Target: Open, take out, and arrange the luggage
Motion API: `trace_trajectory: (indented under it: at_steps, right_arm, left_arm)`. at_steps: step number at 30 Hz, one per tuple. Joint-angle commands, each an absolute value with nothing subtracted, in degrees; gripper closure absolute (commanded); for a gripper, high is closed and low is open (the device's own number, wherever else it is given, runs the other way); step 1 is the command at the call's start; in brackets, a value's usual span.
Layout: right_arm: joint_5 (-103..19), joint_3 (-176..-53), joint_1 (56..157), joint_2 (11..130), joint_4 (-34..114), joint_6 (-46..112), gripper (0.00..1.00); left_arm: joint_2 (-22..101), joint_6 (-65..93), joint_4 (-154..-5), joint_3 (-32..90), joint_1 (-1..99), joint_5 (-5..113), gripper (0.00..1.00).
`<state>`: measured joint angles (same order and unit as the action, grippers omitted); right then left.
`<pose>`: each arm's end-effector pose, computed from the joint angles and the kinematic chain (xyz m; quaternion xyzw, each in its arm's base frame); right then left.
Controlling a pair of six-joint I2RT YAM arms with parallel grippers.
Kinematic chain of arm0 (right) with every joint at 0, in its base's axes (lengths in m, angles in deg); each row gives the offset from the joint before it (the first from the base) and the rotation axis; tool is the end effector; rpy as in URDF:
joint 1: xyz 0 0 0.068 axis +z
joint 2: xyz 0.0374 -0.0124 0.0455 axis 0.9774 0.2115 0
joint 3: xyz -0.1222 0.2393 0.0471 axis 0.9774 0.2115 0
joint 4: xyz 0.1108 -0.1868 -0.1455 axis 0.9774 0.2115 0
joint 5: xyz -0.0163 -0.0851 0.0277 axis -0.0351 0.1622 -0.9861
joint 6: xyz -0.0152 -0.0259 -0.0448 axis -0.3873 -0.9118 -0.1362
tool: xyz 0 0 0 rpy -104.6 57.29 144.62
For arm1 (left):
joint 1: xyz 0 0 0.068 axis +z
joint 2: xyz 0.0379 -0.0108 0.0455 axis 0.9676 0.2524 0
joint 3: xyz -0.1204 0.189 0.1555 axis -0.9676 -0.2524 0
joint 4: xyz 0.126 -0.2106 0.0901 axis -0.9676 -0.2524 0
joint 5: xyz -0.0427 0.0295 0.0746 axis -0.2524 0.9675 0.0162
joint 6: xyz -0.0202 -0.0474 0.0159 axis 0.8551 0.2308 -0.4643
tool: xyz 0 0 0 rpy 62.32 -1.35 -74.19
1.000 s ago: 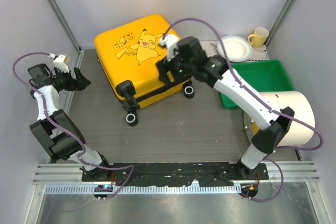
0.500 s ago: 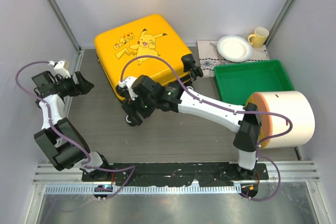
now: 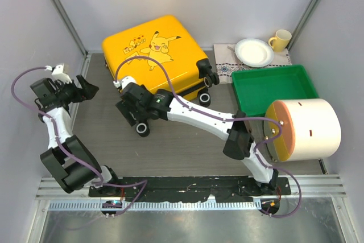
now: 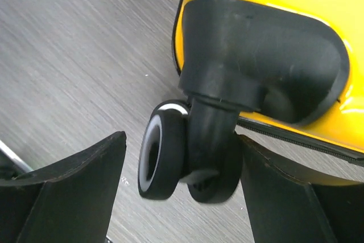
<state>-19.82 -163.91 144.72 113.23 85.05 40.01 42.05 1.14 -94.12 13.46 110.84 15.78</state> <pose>0.1993 0.4444 0.3256 -0.3634 0.8384 0.1590 0.3738 0.2575 0.1517 0.2837 -0.0585 0.8289 -0.1931 0.5218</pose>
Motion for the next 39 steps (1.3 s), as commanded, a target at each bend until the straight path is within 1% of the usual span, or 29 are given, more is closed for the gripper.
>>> trace_trajectory:
  at_steps: [1,3,4,5,6,7,8,10,11,13,14,15,16,17,18,19,20,21,22,24,25,27,29,32,33,34,36,39]
  right_arm:
    - [-13.2,-171.5,145.3,116.4,88.6,43.5,0.18]
    - [-12.6,-171.5,145.5,116.7,88.0,43.7,0.19]
    - [-12.1,-171.4,145.5,116.7,87.8,43.7,0.25]
    - [-11.7,-171.4,145.5,117.0,87.4,43.6,0.33]
    - [-11.8,-171.2,145.4,116.9,87.2,43.2,0.55]
    - [-13.7,-170.6,145.2,116.6,86.9,42.3,0.74]
    - [-15.6,-168.8,145.1,115.9,86.8,41.7,0.99]
    - [-18.4,-165.0,145.1,112.7,86.3,39.4,0.99]
    - [-24.9,-160.3,144.9,111.3,86.3,37.9,0.99]
    - [-28.0,-154.7,145.0,105.6,86.4,33.4,0.99]
    - [-32.5,-148.6,145.0,103.2,86.6,30.8,0.99]
    - [-33.8,-145.3,145.1,100.8,86.9,28.1,0.99]
    - [-34.1,-138.8,144.9,95.9,87.0,26.7,0.99]
    - [-36.8,-135.7,144.9,93.5,87.9,19.6,0.99]
    - [-36.2,-132.5,144.9,91.1,87.9,17.1,0.99]
    - [-36.1,-126.5,144.7,86.0,87.9,14.7,0.99]
    - [-35.4,-123.6,143.8,83.8,87.7,9.3,0.99]
    - [-35.1,-120.5,143.2,81.3,87.2,7.0,0.99]
    - [-35.1,-114.9,142.5,77.2,86.8,4.2,0.99]
    - [-32.9,-110.3,139.9,73.7,86.1,-2.8,0.99]
    - [-32.7,-106.8,139.1,71.0,85.3,-5.0,0.99]
    - [-32.6,-104.2,136.2,69.2,84.4,-9.4,0.99]
    - [-32.6,-102.5,134.6,68.0,83.2,-11.4,0.99]
    - [-31.3,-104.0,131.4,70.7,81.4,-12.1,0.99]
    - [-30.7,-105.0,129.3,72.0,80.8,-11.9,0.99]
    - [-30.5,-109.3,126.9,75.1,79.4,-11.5,0.99]
    - [-30.4,-114.2,123.9,80.0,78.4,-11.3,0.99]
    - [-30.8,-119.8,121.7,84.5,76.2,-12.9,0.99]
  left_arm:
    - [39.1,5.0,-88.0,13.2,111.3,14.3,0.16]
    - [39.2,5.1,-88.0,13.2,111.4,14.3,0.16]
    - [39.2,5.1,-88.0,13.1,111.6,14.3,0.16]
    - [39.1,5.3,-88.0,12.9,111.8,14.3,0.16]
    - [39.3,5.5,-88.0,12.7,111.9,14.3,0.16]
    - [39.4,5.9,-87.8,12.6,111.9,14.2,0.16]
    - [39.7,5.9,-88.0,12.7,112.3,14.0,0.16]
    - [40.6,5.6,-88.5,13.7,112.4,12.4,0.17]
    - [41.0,4.1,-89.4,14.3,112.7,11.5,0.17]
    - [42.1,2.8,-90.9,16.7,112.6,9.2,0.16]
    - [42.5,-0.5,-91.6,17.7,112.6,8.6,0.16]
    - [43.2,-1.6,-92.5,20.3,112.7,7.9,0.16]
    - [44.6,-2.7,-94.4,21.9,112.6,7.3,0.16]
    - [45.5,-3.0,-95.0,23.4,112.7,7.4,0.16]
    - [46.4,-2.4,-95.5,26.6,112.6,7.5,0.17]
    - [48.4,-1.5,-96.3,28.2,112.6,7.1,0.18]
    - [49.3,-0.5,-96.5,29.7,112.6,6.6,0.20]
    - [50.1,3.8,-96.1,32.0,112.6,6.3,0.21]
    - [51.5,6.4,-93.8,32.9,112.7,5.8,0.22]
    - [52.8,13.4,-90.8,34.4,112.6,5.6,0.23]
    - [53.3,14.4,-89.6,35.0,112.1,5.7,0.24]
    - [55.6,12.7,-92.1,37.8,111.2,5.2,0.24]
    - [57.7,6.6,-99.3,40.2,110.6,3.6,0.25]
    - [58.0,-3.9,-108.1,39.4,110.7,5.5,0.27]
    - [57.9,-6.5,-110.0,38.6,110.7,6.2,0.27]
    - [57.5,-12.3,-115.1,36.9,110.6,7.3,0.28]
    - [56.4,-13.6,-116.3,33.6,111.1,8.3,0.28]
    - [54.1,-12.2,-114.5,28.9,113.2,5.7,0.29]
